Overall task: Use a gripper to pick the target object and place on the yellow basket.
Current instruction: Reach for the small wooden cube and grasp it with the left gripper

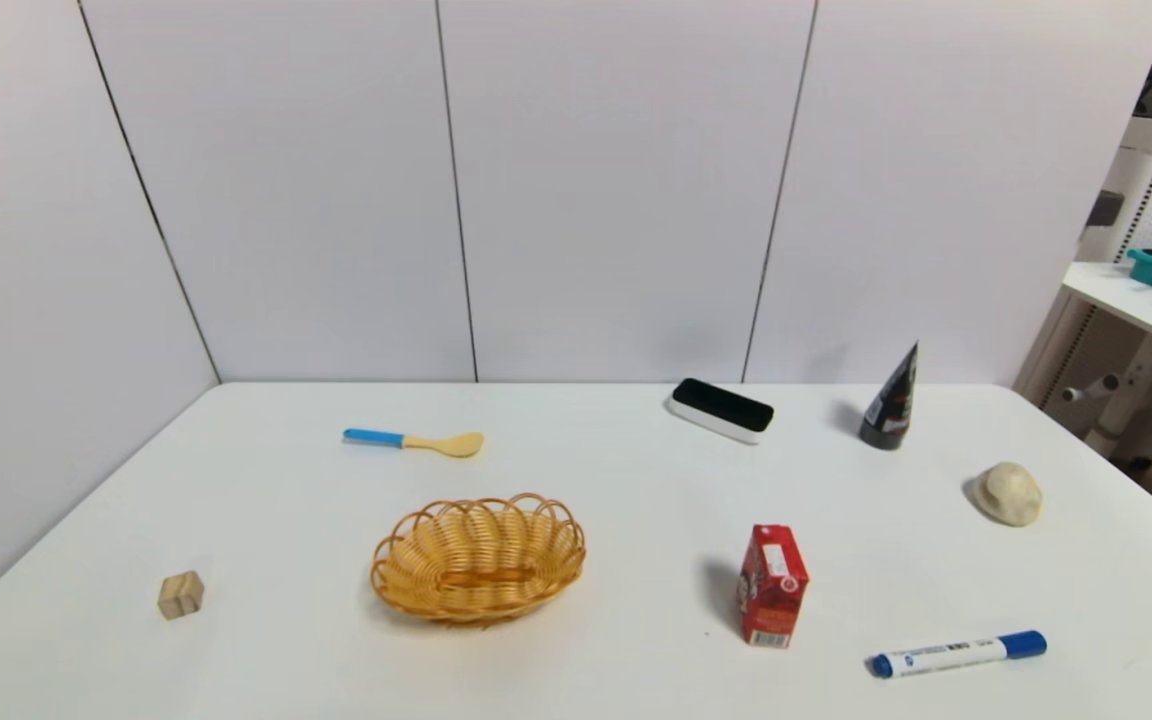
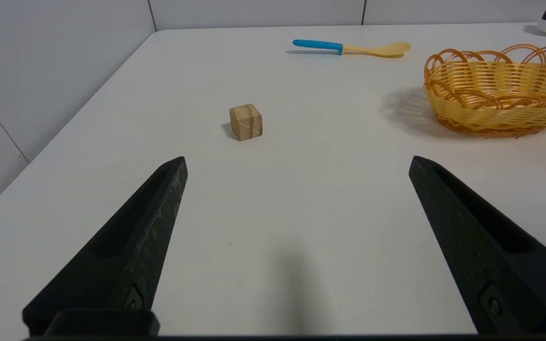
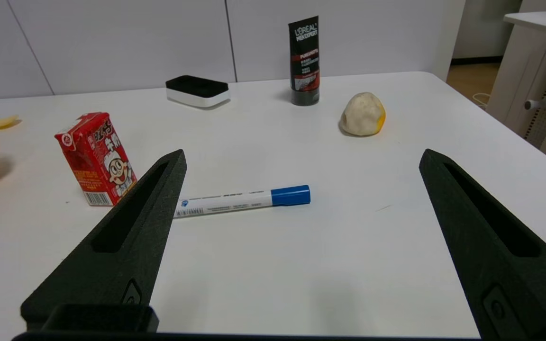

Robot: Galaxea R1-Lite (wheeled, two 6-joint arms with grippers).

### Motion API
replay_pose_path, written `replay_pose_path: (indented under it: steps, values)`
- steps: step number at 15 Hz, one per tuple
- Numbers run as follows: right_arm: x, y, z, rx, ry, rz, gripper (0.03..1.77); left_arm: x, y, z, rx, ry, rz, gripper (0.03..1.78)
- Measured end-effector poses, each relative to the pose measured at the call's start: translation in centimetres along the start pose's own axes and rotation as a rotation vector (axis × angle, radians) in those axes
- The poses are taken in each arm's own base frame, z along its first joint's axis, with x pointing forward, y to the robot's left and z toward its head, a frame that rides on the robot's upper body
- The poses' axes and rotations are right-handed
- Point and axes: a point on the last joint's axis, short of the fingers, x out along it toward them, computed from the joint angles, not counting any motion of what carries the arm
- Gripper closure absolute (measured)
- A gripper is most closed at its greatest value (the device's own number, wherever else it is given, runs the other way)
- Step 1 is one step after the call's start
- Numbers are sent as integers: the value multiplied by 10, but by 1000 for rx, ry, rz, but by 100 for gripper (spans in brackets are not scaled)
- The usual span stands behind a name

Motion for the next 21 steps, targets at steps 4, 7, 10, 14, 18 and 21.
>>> replay_pose_path:
  steps: [4,7,10,14,18,21]
  values:
    - [0,0,0,0,0,0,10,0,0,0,0,0,0,12]
    - [0,0,0,0,0,0,10,0,0,0,0,0,0,12]
    - [0,0,0,0,0,0,10,0,0,0,-2,1,1,12]
    - [0,0,0,0,0,0,10,0,0,0,-4,1,-1,12]
    - [0,0,0,0,0,0,10,2,0,1,12,28,-4,12]
    - [0,0,0,0,0,0,10,9,0,26,54,90,-25,12]
